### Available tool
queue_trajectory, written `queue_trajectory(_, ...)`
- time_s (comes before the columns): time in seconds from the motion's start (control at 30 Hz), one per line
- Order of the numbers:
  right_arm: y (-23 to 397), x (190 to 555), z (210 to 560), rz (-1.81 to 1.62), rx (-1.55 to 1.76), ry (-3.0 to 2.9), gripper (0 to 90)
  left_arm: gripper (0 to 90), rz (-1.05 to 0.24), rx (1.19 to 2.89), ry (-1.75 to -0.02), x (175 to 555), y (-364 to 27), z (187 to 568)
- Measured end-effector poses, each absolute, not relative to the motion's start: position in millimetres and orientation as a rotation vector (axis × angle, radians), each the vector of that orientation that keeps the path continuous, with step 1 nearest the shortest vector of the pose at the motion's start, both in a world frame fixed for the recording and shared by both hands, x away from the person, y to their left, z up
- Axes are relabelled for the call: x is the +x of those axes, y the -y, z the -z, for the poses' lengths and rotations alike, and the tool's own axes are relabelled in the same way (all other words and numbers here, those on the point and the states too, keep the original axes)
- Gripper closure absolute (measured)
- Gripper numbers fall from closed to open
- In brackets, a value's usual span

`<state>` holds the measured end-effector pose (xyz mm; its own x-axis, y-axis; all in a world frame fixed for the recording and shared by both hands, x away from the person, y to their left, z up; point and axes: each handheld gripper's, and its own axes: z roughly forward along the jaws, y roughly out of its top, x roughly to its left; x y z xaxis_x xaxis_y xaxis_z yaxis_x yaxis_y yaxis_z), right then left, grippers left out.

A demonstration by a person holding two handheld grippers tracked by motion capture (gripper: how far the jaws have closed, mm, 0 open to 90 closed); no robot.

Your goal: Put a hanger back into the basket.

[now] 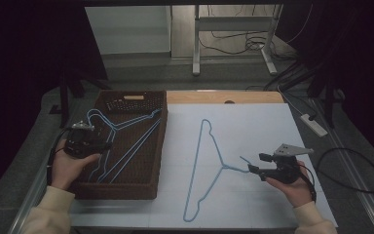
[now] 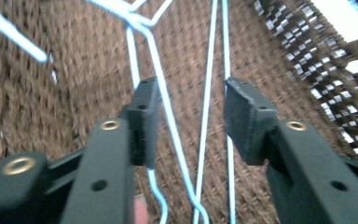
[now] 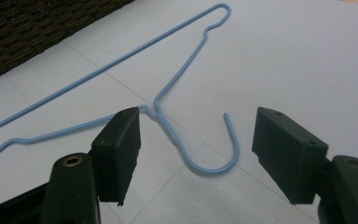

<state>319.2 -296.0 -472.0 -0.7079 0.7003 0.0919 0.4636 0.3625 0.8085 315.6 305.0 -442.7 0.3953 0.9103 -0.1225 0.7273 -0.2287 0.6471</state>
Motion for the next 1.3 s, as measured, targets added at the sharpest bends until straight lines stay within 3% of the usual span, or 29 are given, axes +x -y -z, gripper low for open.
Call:
queue_trajectory(0.23, 296, 319, 472, -1.262, 1.037, -2.361, 33.0, 41.4, -0.386, 1.958, -1.216, 295, -296, 424)
queue_trajectory(0.43, 297, 319, 472, -1.261, 1.039, -2.36, 33.0, 36.2, -0.375, 1.914, -1.107, 279, -285, 416)
queue_trajectory(1.3, 293, 317, 473, -1.23, 1.018, -2.37, 33.0, 35.0, -0.321, 1.897, -0.952, 262, -218, 428)
